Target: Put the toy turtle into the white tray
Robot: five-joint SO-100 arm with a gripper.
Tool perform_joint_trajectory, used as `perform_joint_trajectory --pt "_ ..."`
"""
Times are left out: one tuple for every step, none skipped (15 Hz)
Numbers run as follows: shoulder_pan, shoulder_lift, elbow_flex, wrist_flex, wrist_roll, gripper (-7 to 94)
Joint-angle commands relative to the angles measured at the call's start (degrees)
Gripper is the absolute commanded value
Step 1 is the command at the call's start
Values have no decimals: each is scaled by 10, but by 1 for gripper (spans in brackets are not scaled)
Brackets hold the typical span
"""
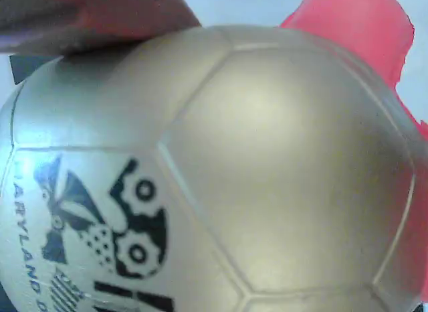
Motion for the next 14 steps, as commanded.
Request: perform_joint_trajectory --pt "-6 33 -13 9 9 0" --pt "-9 33 -12 12 9 1" --pt "-11 33 -9 15 7 2" --pt "-13 33 -4 17 4 11" --pt "-15 33 0 20 4 28" --pt "-15 33 3 25 4 40" --pt "-15 33 11 28 4 48" --pt "-16 33 24 28 4 54" --pt "-16 33 33 26 2 56" --pt "-15 33 39 25 2 56" --pt "-15 33 41 25 2 56" --pt "-15 33 41 24 2 56" --pt "-16 33 41 24 0 56" --pt "-16 33 40 24 0 56"
